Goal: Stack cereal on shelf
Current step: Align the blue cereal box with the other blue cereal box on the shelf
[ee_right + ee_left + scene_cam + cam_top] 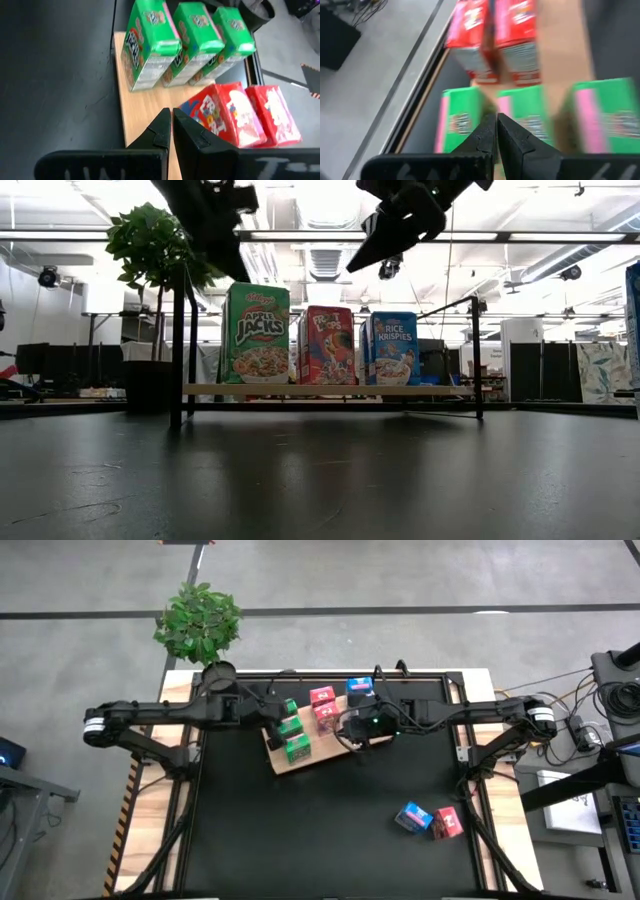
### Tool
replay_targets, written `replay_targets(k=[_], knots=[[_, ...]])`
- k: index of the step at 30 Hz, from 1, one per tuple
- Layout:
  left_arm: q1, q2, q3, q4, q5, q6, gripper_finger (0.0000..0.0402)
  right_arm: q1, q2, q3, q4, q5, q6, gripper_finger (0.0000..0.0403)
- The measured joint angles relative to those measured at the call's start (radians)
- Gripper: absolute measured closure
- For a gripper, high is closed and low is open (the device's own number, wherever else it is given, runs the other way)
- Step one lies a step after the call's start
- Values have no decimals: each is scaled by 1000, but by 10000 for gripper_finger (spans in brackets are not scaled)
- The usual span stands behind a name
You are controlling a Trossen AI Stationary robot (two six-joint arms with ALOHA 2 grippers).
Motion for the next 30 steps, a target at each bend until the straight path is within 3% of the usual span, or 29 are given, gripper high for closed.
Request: replay_targets(k=[8,12,17,22,30], knots=[[-248,-3,3,72,-160,-58,402,54,-66,0,-126,-4,120,394],[-389,-3,2,188,-243,-14,402,122,-113,0,-224,-4,276,394],[-510,-3,-4,326,-254,114,402,256,-137,0,-293,-7,542,394],[-549,-3,-5,387,-255,204,402,399,-114,6,-392,-84,829,394],[-542,-2,-5,388,-256,231,402,560,-58,31,-896,-80,1390,394]])
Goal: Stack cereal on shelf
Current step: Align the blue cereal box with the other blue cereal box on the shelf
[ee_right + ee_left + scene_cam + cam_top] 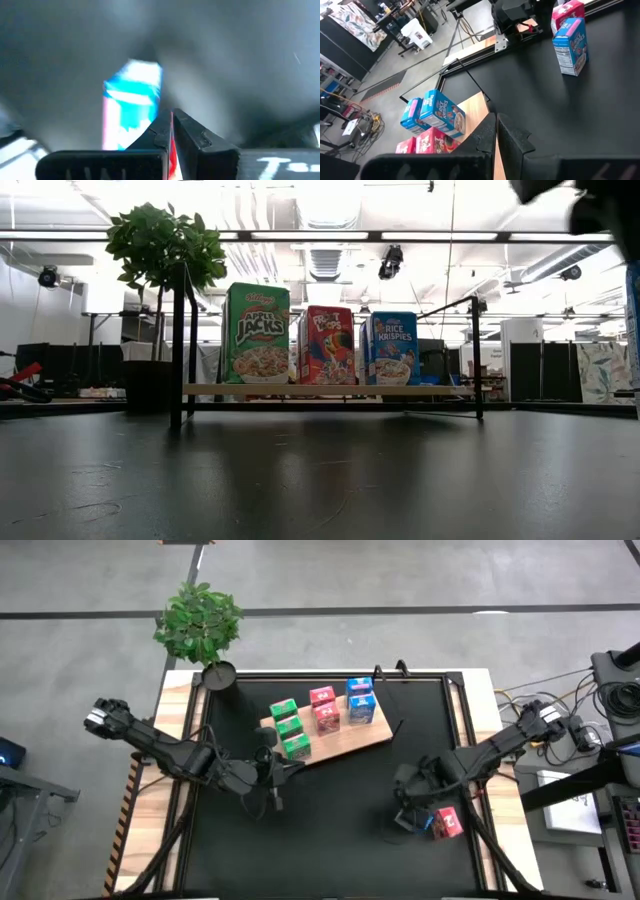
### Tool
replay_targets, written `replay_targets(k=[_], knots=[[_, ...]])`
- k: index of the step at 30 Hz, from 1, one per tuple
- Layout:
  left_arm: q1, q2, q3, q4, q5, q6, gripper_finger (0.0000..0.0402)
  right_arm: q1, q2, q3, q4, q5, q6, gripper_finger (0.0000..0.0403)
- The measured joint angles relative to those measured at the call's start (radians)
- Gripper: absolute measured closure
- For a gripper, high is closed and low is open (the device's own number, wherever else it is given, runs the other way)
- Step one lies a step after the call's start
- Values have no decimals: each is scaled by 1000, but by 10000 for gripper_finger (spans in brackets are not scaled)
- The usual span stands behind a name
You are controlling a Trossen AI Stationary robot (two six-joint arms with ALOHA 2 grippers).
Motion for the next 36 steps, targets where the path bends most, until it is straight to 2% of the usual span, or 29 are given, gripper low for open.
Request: replay_targets(k=[6,9,12,20,24,30,36], knots=[[0,0,0,4,0,25,402,34,0,9,22,1,72,390],[0,0,0,3,0,25,402,34,0,22,37,2,84,370],[0,0,0,1,0,25,402,34,0,34,47,2,96,331],[0,1,0,-9,0,19,402,66,15,27,61,1,173,194],[0,1,0,-8,0,18,402,76,37,26,63,3,194,154],[0,1,0,-8,0,17,402,82,121,25,58,3,163,146],[0,1,0,-6,0,17,402,82,188,28,41,2,102,176]])
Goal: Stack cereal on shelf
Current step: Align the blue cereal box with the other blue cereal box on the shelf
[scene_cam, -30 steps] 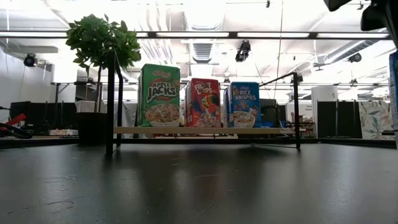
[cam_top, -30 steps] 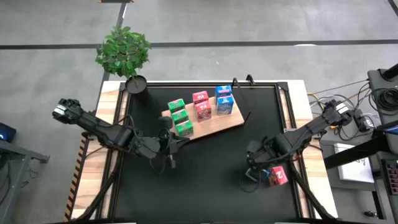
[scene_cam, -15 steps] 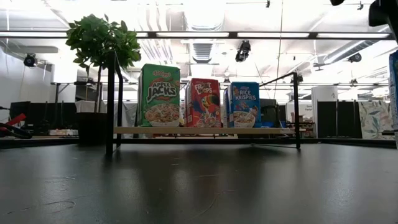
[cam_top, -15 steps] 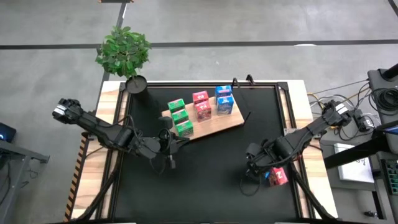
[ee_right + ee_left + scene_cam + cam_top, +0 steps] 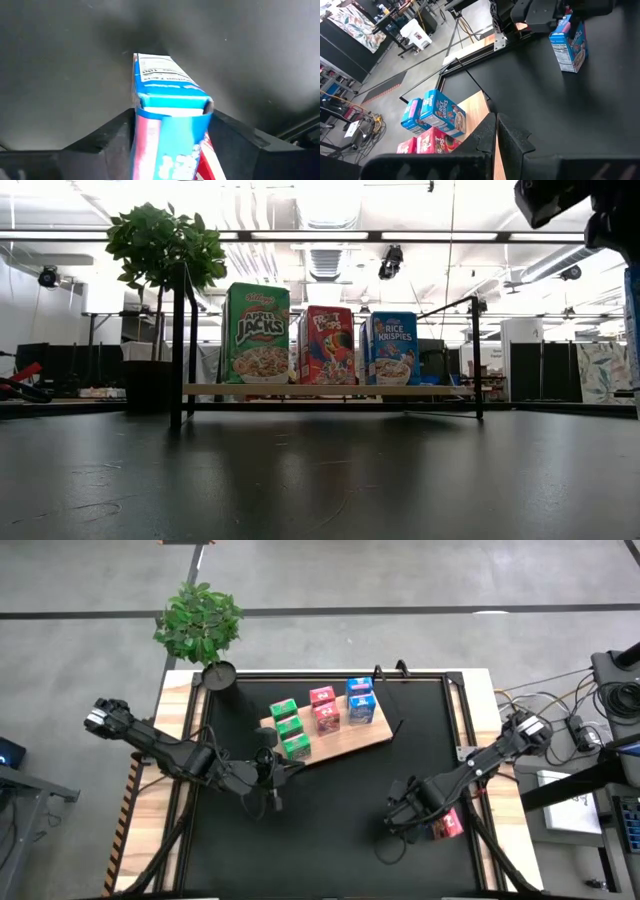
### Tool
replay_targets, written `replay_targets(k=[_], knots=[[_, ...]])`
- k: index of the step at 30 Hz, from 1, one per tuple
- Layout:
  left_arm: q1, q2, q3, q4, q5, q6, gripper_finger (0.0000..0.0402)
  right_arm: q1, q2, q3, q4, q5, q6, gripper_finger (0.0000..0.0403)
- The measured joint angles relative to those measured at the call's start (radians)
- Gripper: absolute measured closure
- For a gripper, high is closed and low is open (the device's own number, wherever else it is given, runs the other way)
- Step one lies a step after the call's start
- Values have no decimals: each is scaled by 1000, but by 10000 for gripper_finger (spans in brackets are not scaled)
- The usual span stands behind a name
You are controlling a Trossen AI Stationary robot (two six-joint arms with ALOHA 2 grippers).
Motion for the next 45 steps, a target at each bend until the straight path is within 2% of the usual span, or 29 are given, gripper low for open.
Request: replay_targets(k=[10,14,18,22,27,32,37,41,45], knots=[[0,0,0,0,1,-9,402,0,0,13,14,23,-29,274],[0,0,0,20,2,-6,402,-9,0,22,21,43,-81,288],[0,0,0,42,3,3,402,-55,0,72,22,108,-195,286],[0,0,0,48,3,3,402,-140,0,149,17,157,-391,283],[0,0,0,56,3,3,402,-301,23,262,14,179,-697,286],[0,0,0,56,3,3,402,-455,94,388,-5,194,-1049,284],[0,0,0,55,2,3,402,-560,182,484,-93,201,-1407,284],[0,0,0,56,1,3,402,-615,236,506,-131,244,-1526,288],[0,0,0,58,0,4,402,-651,274,506,-130,248,-1557,287]])
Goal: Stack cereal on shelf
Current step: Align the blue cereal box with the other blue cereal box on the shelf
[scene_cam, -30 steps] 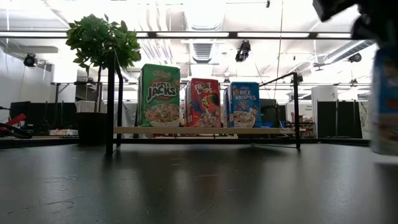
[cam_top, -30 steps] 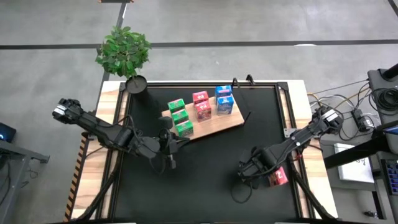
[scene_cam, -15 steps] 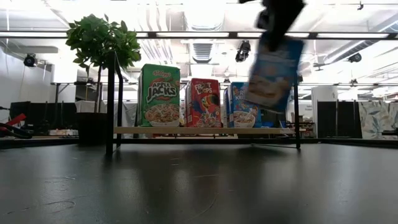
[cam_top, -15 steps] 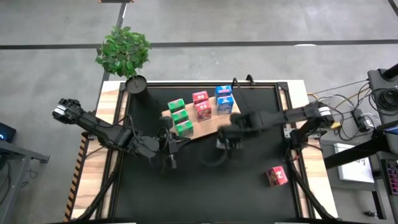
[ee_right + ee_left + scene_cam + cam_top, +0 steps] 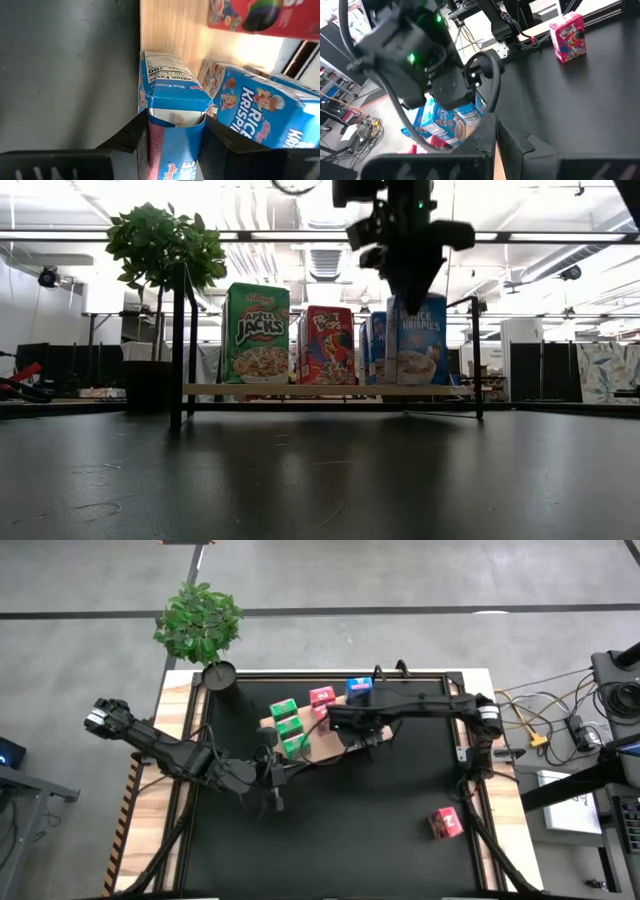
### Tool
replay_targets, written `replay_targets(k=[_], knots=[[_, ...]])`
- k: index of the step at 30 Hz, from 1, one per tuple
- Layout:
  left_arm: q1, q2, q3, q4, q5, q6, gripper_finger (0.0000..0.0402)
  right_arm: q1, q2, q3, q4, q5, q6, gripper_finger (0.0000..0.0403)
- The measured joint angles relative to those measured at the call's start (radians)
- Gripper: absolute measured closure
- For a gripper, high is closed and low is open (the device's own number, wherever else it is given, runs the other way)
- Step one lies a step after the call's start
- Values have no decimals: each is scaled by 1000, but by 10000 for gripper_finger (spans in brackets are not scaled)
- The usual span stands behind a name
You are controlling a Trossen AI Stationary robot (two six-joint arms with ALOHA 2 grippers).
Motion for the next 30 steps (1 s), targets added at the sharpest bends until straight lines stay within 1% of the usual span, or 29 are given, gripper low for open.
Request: replay_targets(k=[6,15,18,30], knots=[[0,0,0,2,0,0,402,-31,14,1,12,0,1,267],[0,0,0,9,0,0,402,-39,14,0,45,35,-13,204],[0,0,0,9,0,0,402,-39,14,0,45,39,-14,190],[0,0,0,9,0,16,402,-39,10,0,40,41,-2,186]])
